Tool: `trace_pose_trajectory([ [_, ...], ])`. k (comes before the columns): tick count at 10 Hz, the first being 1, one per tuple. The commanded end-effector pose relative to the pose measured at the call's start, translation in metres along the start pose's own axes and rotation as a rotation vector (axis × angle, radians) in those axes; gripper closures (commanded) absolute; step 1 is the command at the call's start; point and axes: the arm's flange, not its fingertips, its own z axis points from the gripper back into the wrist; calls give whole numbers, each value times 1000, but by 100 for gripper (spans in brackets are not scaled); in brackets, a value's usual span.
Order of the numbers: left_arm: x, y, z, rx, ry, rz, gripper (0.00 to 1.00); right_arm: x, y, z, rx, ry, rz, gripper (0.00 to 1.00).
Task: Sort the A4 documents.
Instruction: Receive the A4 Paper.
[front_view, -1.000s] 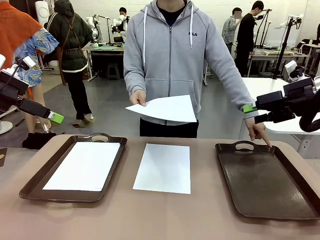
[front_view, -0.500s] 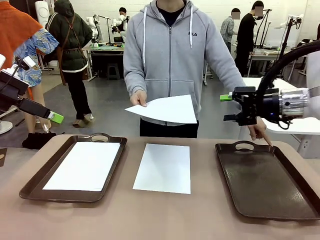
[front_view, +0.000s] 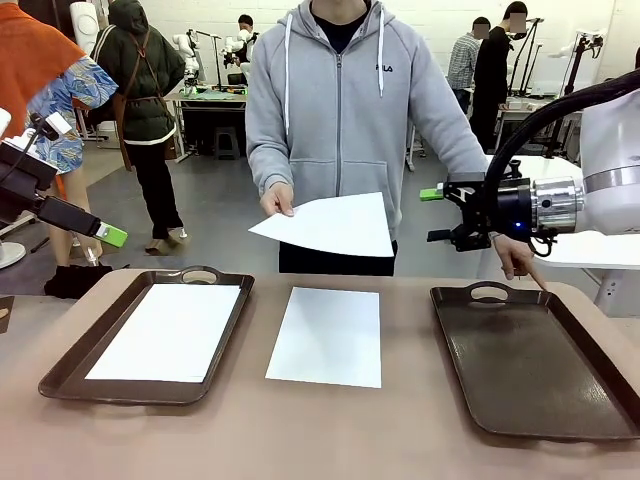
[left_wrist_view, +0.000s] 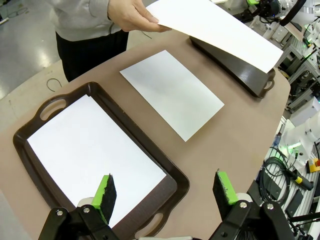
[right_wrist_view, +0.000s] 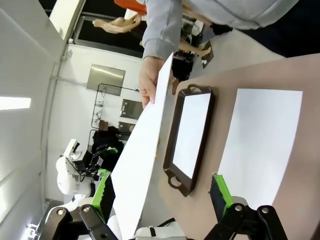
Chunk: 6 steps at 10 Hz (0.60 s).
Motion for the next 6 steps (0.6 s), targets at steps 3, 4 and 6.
trace_pose_trajectory([
  [3,0,0,0,-3,-4,-1,0,8,0,-30,50,72,-89,0],
  [4,0,0,0,-3,-4,-1,0,5,0,-37,55,97,-101,0],
  [6,0,0,0,-3,-4,-1,0,2,-3,-53,79,144,-133,0],
])
